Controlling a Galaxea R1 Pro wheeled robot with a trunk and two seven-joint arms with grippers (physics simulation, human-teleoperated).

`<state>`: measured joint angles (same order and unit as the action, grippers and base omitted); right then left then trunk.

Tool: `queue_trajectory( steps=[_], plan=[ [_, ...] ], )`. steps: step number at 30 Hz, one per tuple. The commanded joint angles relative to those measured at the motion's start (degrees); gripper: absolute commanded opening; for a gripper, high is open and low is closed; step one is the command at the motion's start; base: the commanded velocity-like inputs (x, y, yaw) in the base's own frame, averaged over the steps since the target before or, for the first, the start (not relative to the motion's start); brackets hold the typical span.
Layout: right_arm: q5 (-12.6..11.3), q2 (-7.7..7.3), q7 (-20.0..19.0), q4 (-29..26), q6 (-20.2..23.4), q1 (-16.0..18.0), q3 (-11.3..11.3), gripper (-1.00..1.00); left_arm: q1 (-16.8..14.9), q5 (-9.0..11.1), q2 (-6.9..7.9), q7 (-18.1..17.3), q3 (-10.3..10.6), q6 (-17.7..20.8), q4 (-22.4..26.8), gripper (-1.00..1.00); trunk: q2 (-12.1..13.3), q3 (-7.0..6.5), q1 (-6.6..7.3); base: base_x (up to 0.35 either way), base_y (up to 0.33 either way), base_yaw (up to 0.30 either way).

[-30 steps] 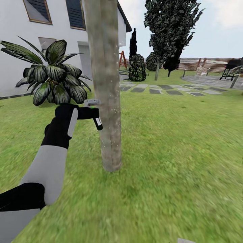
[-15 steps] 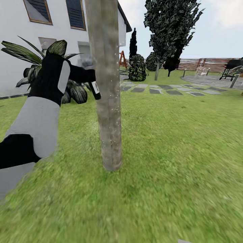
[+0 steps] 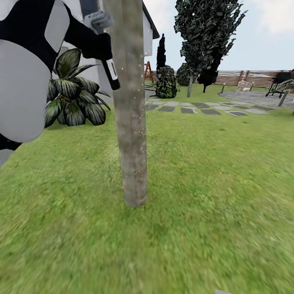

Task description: In the garden, pick up the pesticide atomizer on the floor and spray pesticide onto both trees until each tree trunk is fully covered.

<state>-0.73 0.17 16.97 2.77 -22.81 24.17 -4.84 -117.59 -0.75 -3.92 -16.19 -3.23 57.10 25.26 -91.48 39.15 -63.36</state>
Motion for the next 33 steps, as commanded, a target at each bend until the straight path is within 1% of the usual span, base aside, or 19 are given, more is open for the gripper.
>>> queue_trajectory(
  steps=[1,2,6,7,10,13,15,16,17,19,20,21,22,24,26,27,29,31,33],
  plan=[
    [-0.07,0.00,-0.10,0.22,-0.55,0.09,-0.43,1.00,-0.11,0.03,0.12,-0.01,-0.53,0.19,-1.79,-1.00,-0.03,0.05,0.01,0.000,0.000,0.000],
    [-0.07,0.00,-0.10,0.22,-0.56,0.09,-0.43,1.00,-0.13,0.00,0.59,0.03,-0.63,0.11,-3.26,-1.00,-0.03,0.05,0.01,0.000,0.000,0.000],
    [-0.07,0.00,-0.10,0.22,-0.56,0.09,-0.43,1.00,-0.18,-0.04,3.41,0.70,-0.78,-0.13,-8.70,-1.00,-0.03,0.05,0.01,0.000,0.000,0.000],
    [-0.07,0.00,-0.10,0.22,-0.55,0.09,-0.43,1.00,-0.18,-0.04,4.19,1.14,-0.80,-0.29,-11.31,-1.00,-0.03,0.05,0.01,0.000,0.000,0.000],
    [-0.07,0.00,-0.10,0.22,-0.57,0.09,-0.43,1.00,-0.19,-0.11,5.00,1.61,-0.76,-0.93,-16.18,-1.00,-0.03,0.05,0.01,0.000,0.000,0.000],
    [-0.07,0.00,-0.10,0.22,-0.57,0.09,-0.43,1.00,-0.19,-0.03,5.51,1.69,-0.73,-1.60,-19.04,-1.00,-0.03,0.05,0.01,0.000,0.000,0.000],
    [-0.07,0.00,-0.10,0.22,-0.57,0.09,-0.43,1.00,-0.19,0.14,5.19,1.63,-0.76,-1.78,-21.47,-1.00,-0.03,0.05,0.01,0.000,0.000,0.000],
    [-0.07,0.00,-0.10,0.22,-0.57,0.09,-0.43,1.00,-0.19,0.20,4.66,1.57,-0.78,-1.82,-22.21,-1.00,-0.03,0.05,0.01,0.000,0.000,0.000],
    [-0.07,0.00,-0.10,0.22,-0.57,0.09,-0.43,1.00,-0.16,0.25,3.29,1.50,-0.80,-1.86,-22.88,-1.00,-0.03,0.05,0.01,0.000,0.000,0.000],
    [-0.07,0.00,-0.10,0.22,-0.57,0.09,-0.43,1.00,0.10,0.25,1.07,1.45,-0.81,-1.95,-23.30,-1.00,-0.03,0.05,0.01,0.000,0.000,0.000],
    [-0.07,0.00,-0.10,0.22,-0.57,0.09,-0.43,1.00,0.53,0.24,0.38,1.44,-0.81,-2.47,-23.40,-1.00,-0.03,0.05,0.01,0.000,0.000,0.000],
    [-0.07,0.00,-0.10,0.22,-0.57,0.09,-0.43,1.00,0.88,0.24,0.14,1.46,-0.83,-2.94,-23.44,-1.00,-0.03,0.05,0.01,0.000,0.000,0.000],
    [-0.07,0.00,-0.10,0.22,-0.57,0.09,-0.43,1.00,2.30,0.19,-0.31,1.54,-0.87,-4.58,-23.47,-1.00,-0.03,0.05,0.01,0.000,0.000,0.000],
    [-0.07,0.00,-0.10,0.22,-0.57,0.09,-0.43,1.00,4.14,0.06,-0.41,1.63,-0.84,-5.95,-23.43,-1.00,-0.03,0.05,0.01,0.000,0.000,0.000],
    [-0.03,0.00,-0.10,0.22,-0.57,0.09,-0.43,1.00,5.81,-0.10,0.00,1.66,-0.78,-6.56,-23.42,-1.00,-0.03,0.05,0.01,0.000,0.000,0.000],
    [-0.01,0.00,-0.10,0.22,-0.57,0.09,-0.43,1.00,7.32,-0.17,0.76,1.67,-0.75,-6.98,-23.42,-1.00,-0.03,0.05,0.01,0.000,0.000,0.000],
    [0.01,0.00,-0.10,0.22,-0.57,0.09,-0.43,1.00,9.79,-0.34,2.15,1.68,-0.74,-9.31,-23.41,-1.00,-0.03,0.05,0.01,0.000,0.000,0.000],
    [0.02,0.00,-0.10,0.22,-0.57,0.09,-0.43,1.00,11.76,-0.74,2.88,1.69,-0.70,-10.71,-23.41,-1.00,-0.03,0.05,0.01,0.000,0.000,0.000],
    [0.03,0.00,-0.10,0.22,-0.57,0.09,-0.43,1.00,15.28,-0.98,3.18,1.69,-0.64,-12.86,-23.46,-1.00,-0.03,0.05,0.01,0.000,0.000,0.000]
  ],
)
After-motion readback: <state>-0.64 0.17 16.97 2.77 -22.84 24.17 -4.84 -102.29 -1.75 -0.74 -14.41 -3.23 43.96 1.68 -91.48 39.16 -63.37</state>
